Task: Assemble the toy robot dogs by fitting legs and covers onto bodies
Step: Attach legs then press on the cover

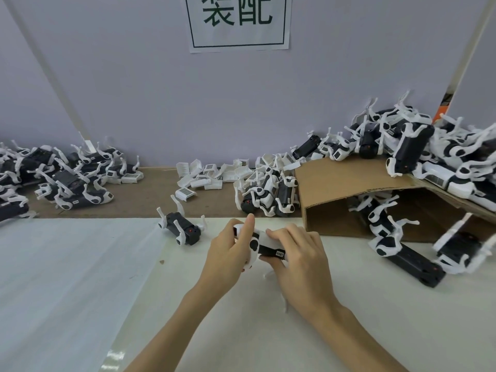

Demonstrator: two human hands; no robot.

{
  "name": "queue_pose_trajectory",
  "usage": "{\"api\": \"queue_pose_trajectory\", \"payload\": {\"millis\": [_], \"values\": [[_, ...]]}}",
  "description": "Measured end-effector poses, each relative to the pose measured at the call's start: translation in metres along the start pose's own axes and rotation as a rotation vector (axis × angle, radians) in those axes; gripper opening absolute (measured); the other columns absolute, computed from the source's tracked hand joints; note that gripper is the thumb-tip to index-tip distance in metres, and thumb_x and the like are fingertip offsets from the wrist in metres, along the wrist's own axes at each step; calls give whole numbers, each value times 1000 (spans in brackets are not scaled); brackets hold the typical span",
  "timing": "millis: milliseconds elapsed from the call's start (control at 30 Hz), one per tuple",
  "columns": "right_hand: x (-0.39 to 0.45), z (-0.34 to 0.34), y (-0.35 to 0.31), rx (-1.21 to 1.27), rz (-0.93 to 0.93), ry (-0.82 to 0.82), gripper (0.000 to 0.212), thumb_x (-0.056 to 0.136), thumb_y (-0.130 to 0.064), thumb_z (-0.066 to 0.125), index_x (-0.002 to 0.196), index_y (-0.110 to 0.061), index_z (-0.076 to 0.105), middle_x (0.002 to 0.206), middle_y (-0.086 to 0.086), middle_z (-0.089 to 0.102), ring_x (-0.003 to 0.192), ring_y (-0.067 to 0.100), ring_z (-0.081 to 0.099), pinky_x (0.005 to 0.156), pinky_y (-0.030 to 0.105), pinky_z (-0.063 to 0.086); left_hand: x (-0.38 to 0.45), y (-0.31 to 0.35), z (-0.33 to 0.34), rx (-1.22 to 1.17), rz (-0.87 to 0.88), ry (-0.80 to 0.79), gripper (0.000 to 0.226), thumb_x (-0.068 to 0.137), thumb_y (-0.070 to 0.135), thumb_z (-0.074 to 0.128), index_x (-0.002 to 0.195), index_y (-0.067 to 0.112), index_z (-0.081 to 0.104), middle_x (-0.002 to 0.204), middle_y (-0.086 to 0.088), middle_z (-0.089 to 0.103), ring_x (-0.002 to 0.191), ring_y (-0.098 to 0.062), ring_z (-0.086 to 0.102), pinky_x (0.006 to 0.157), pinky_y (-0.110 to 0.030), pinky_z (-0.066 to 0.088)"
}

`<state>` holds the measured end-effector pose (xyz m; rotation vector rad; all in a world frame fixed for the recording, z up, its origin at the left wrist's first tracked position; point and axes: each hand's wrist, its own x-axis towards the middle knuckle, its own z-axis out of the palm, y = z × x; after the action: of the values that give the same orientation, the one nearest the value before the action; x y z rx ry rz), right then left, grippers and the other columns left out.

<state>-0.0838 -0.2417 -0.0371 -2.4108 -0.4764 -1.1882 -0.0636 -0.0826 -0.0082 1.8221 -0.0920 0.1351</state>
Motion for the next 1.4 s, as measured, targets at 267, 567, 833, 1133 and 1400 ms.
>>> {"api": "queue_pose_trajectory", "payload": {"millis": [267, 567, 833, 1133, 1400], "values": [[4, -16, -2, 705, 422, -367, 46, 95, -56, 64, 137, -39, 54, 138, -24, 55, 130, 1, 51, 107, 26, 42, -2, 4, -14, 53, 207, -29, 34, 97, 58, 57, 89, 25, 66, 61, 3, 58, 57, -10, 49, 58, -27, 39], [15, -40, 19, 953, 511, -714, 19, 98, -43, 62, 100, -29, 75, 89, -4, 71, 81, 9, 66, 75, 23, 45, 4, -5, -38, 314, 573, -215, 43, 103, 58, 51, 138, 32, 51, 130, 13, 56, 119, -22, 59, 100, -35, 47], [3, -19, 16, 305, 101, -272, 44, 91, -48, 68, 125, -20, 69, 116, -11, 65, 105, 14, 60, 89, 33, 52, 10, -12, -38, 530, 571, -139, 54, 85, 69, 68, 126, 34, 67, 119, 30, 53, 122, 14, 36, 109, -19, 30], [6, -23, 13, 400, 189, -188, 35, 89, -41, 77, 118, -22, 70, 113, -17, 64, 107, 13, 62, 87, 34, 54, 7, -5, -31, 536, 701, -61, 48, 92, 61, 72, 118, 20, 70, 104, 22, 56, 114, 12, 39, 103, -16, 27], [2, -18, 13, 498, 219, -329, 72, 90, -35, 79, 152, -36, 41, 149, -22, 40, 138, 2, 45, 105, 16, 45, 3, -5, -20, 303, 338, -48, 29, 93, 55, 76, 102, 28, 78, 91, 11, 71, 97, -6, 61, 94, -33, 49]]}}
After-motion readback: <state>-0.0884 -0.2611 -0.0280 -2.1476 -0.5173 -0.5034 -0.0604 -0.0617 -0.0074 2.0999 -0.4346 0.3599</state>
